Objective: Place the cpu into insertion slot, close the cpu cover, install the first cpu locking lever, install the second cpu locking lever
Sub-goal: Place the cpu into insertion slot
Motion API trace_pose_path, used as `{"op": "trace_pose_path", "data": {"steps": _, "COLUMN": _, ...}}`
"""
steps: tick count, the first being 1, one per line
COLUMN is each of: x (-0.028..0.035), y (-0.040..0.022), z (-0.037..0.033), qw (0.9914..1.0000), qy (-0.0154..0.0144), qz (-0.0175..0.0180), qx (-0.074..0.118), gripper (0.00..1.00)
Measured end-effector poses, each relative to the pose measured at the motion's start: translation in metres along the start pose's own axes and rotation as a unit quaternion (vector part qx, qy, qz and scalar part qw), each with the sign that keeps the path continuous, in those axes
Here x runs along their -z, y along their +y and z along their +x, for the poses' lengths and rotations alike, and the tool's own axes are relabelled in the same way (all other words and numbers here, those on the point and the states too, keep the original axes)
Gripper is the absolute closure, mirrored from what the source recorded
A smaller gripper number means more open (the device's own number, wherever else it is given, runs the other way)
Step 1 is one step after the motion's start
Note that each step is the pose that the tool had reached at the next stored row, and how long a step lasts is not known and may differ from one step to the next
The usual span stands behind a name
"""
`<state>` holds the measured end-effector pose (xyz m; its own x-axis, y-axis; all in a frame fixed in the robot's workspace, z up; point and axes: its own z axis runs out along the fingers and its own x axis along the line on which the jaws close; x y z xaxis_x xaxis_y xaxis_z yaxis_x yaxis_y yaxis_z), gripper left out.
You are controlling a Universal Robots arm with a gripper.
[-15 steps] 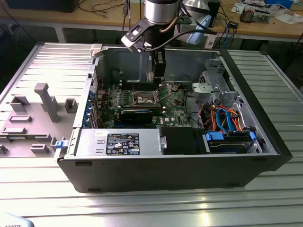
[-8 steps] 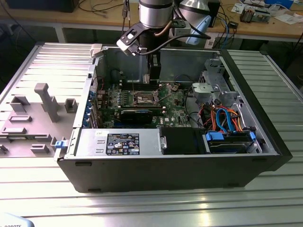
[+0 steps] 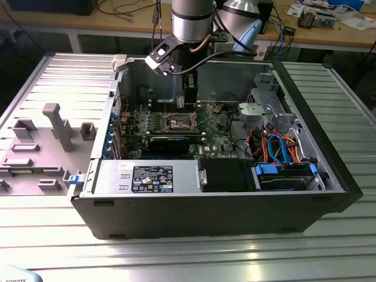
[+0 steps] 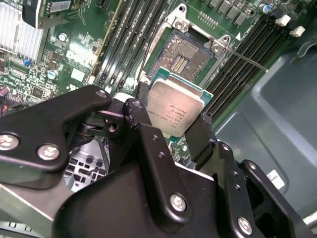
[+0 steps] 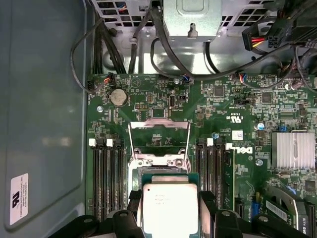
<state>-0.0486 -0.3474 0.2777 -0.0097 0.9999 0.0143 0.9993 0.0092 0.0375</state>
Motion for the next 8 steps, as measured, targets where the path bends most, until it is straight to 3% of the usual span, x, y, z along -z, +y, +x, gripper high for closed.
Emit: {"op": "trace_pose_path", "data": {"steps": 8, "x": -0.0001, "y": -0.0001, "z": 0.0001, "qw": 1.00000, "qy": 0.0018, "qz": -0.0001, "qx": 0.000, "gripper": 0.46}}
